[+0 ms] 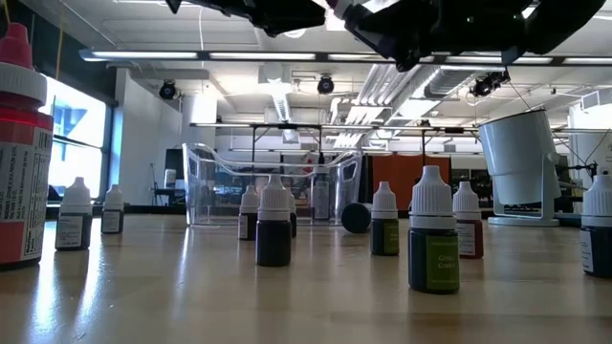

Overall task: Pick & Place food coloring
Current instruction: Put the large purple food coloring bottle into the transparent bin

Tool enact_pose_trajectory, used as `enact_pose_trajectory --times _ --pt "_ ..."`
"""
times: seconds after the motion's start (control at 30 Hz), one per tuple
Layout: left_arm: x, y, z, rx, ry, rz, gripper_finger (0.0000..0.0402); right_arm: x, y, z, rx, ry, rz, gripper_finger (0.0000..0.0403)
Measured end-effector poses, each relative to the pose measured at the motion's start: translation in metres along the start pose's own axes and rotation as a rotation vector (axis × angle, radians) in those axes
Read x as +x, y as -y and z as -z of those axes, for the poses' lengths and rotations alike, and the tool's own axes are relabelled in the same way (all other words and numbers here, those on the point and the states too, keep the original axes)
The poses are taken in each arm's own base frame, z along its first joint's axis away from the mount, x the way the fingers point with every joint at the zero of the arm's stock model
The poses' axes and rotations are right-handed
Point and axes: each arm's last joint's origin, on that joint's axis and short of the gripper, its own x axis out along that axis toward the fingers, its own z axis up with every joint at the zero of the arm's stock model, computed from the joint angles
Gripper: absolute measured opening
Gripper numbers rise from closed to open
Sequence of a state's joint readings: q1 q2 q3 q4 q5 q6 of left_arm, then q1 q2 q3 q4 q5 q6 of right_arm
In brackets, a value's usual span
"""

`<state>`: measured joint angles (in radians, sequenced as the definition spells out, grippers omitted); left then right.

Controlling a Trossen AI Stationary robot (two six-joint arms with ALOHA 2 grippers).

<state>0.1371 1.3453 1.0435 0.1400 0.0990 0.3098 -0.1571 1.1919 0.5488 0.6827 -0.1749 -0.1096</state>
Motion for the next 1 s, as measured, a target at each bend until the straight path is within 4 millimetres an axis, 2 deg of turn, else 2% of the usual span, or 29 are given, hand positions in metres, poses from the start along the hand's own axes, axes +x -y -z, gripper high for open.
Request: enact_pose_trajectory --times 0.27,0.53,0.73,0.83,1.0 --pt "0.0019 0.0012 -0.0033 0.024 0.066 0.065 0.0159 0.0000 0.0001 -0.0013 -0.002 0.014 0.001 0.0124" --pt "0.0084 0.0037 0.0040 0.028 0.042 0.101 0.0159 0.0000 0.0002 -0.0018 -0.006 0.018 0.002 0.0124" --pt "0.0075 0.0011 0.0036 0.106 0.015 0.016 0.0159 0.0000 0.0002 -0.0018 -0.005 0.018 0.001 0.0124" --pt "0.0062 -0.0015 0.0027 0.106 -0.004 -0.058 0.0159 0.0000 0.0002 -0.0017 -0.004 0.018 0.001 0.0124" --pt "0.0085 -0.0011 0.0055 0.083 -0.021 -0.066 0.0159 0.0000 0.0001 -0.0012 -0.004 0.012 0.001 0.0124"
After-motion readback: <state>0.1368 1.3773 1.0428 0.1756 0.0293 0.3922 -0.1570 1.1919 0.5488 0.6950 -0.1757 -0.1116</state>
